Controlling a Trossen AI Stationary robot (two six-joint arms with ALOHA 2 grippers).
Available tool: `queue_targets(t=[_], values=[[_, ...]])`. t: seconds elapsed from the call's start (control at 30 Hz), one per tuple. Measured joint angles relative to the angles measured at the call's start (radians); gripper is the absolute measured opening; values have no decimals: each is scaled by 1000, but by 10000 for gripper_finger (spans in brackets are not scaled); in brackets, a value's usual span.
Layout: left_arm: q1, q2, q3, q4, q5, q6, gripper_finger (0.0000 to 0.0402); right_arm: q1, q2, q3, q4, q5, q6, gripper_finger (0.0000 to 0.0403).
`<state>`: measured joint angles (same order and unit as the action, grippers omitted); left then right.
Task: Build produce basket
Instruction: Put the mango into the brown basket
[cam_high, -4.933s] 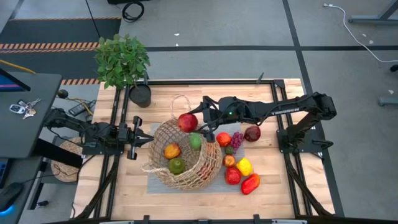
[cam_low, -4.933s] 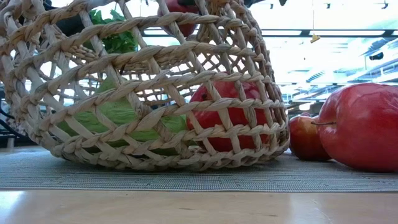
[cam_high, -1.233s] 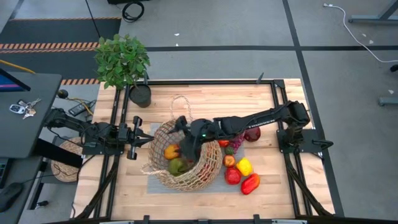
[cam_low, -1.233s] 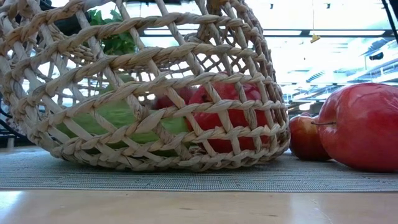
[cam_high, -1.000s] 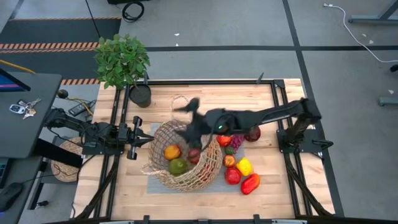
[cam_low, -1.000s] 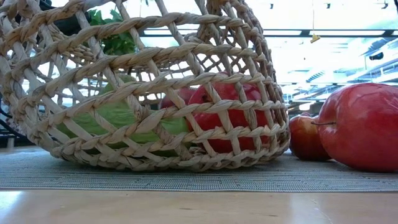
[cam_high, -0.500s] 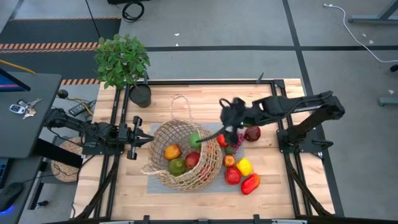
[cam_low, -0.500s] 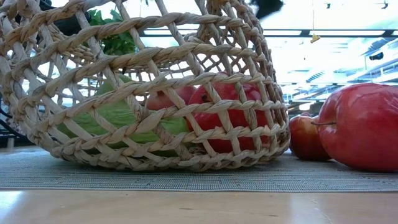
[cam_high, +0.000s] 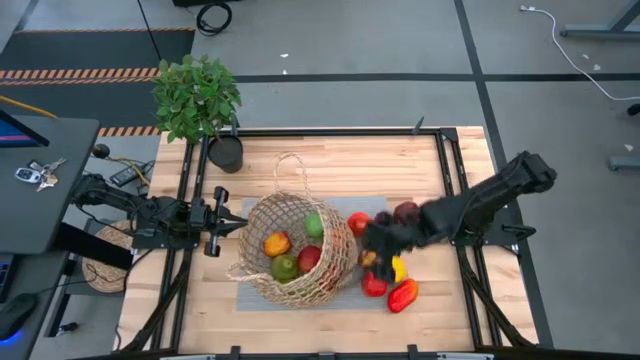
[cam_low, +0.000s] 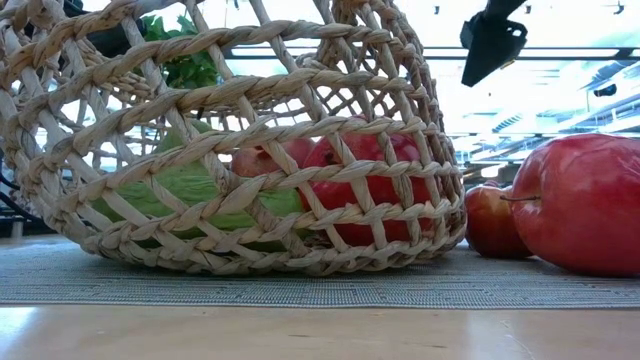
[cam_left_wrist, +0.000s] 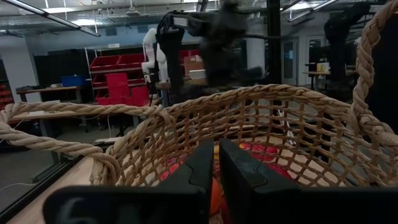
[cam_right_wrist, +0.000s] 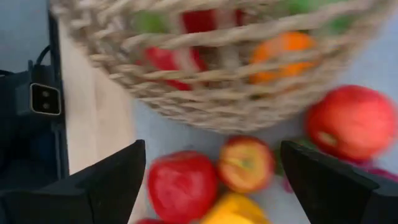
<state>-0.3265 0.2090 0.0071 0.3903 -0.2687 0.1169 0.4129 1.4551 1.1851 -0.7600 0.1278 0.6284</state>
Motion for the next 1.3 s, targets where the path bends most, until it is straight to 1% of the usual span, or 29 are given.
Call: queue_targets(t=[0.1, 0.17, 0.33, 0.43, 0.53, 0.7, 0.87, 1.0, 1.13, 1.3], values=[[0, 0, 0, 0, 0, 0, 30, 83, 68, 14, 53, 76, 23, 374], [0, 0, 0, 0, 0, 0, 28, 134, 116, 33, 56, 118, 46, 373], [0, 0, 0, 0, 0, 0, 33, 232, 181, 112, 35, 123, 135, 373], [0, 0, 0, 0, 0, 0, 36, 284, 198, 137, 26, 117, 142, 373], [0, 0, 0, 0, 0, 0, 34, 333, 196, 132, 24, 117, 140, 373], [0, 0, 0, 0, 0, 0, 28, 400, 197, 70, 19, 117, 116, 373], [0, 0, 0, 0, 0, 0, 33, 434, 197, -7, 30, 112, 132, 373], [0, 0, 0, 0, 0, 0, 36, 446, 197, -59, 29, 114, 103, 373], [0, 0, 0, 0, 0, 0, 31, 446, 197, -111, 33, 108, 71, 373], [0, 0, 0, 0, 0, 0, 29, 446, 197, -179, 56, 85, 93, 373]])
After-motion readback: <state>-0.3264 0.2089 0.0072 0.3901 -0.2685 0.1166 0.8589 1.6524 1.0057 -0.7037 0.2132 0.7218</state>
